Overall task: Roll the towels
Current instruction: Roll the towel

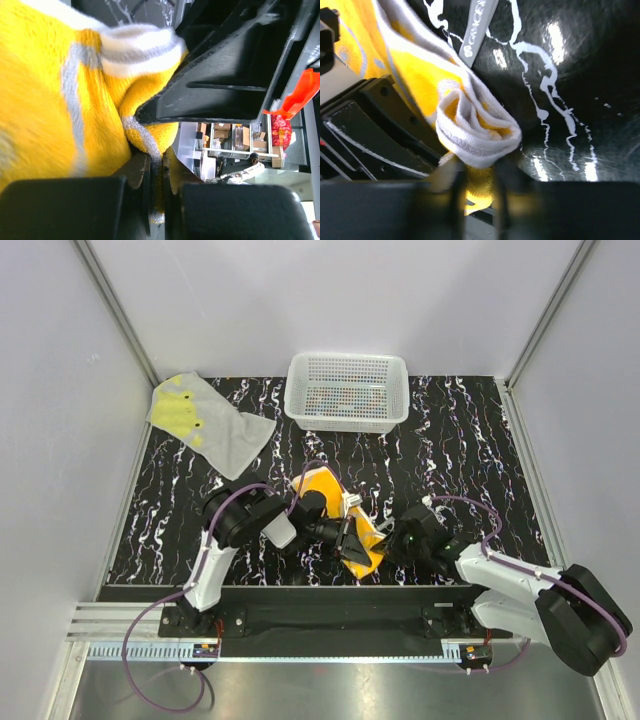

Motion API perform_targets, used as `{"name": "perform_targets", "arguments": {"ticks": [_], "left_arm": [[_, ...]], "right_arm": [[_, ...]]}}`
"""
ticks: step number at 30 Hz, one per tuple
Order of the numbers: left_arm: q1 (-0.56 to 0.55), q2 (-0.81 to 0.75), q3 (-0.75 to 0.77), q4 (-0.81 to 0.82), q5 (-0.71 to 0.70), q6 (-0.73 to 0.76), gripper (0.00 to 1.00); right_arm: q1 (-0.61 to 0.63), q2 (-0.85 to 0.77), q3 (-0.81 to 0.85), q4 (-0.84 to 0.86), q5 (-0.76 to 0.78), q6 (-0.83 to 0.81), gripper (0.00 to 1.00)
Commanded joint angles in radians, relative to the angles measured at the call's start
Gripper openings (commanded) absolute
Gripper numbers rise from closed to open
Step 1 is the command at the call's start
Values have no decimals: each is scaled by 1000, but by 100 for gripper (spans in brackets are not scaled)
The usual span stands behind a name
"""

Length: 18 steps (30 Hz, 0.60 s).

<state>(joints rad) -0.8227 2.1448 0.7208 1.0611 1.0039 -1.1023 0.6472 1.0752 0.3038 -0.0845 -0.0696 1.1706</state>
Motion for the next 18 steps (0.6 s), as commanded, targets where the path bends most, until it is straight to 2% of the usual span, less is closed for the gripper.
{"name": "perform_targets", "arguments": {"ticks": [1, 2, 4, 5, 6, 7, 8, 9, 11, 12, 15, 18], "left_arm": [[-10, 9, 25, 99, 47, -16, 8], [-10, 9, 25, 99, 42, -14, 12], [-10, -11, 14, 97, 36, -2, 19], [-7, -23, 8, 83, 16, 11, 25], [-6, -60, 3, 21, 3, 34, 36], [-3, -83, -3, -31, -31, 101, 42], [-3, -109, -1, -91, -51, 143, 60], [-1, -137, 0, -231, -76, 188, 81], [-3, -229, 15, -379, -161, 324, 99], [-3, -294, 22, -523, -201, 370, 99], [-15, -428, 45, -756, -376, 510, 99], [-64, -567, 49, -906, -620, 630, 99]], "right_arm": [[26, 22, -22, 25, 39, 1, 21], [28, 17, -22, 17, 43, 4, 3], [29, 5, -17, -33, 59, 6, 0], [29, -1, -14, -52, 63, 3, 0], [29, -4, -6, -67, 63, 1, 0], [29, -18, -3, -102, 63, 1, 0], [29, -26, -2, -116, 63, 0, 0], [29, -32, 3, -129, 63, -3, 0], [29, -53, 9, -168, 63, -6, 0], [29, -55, 20, -184, 65, -8, 0], [29, -70, 44, -251, 65, -25, 0], [31, -70, 73, -319, 63, -45, 0]]}}
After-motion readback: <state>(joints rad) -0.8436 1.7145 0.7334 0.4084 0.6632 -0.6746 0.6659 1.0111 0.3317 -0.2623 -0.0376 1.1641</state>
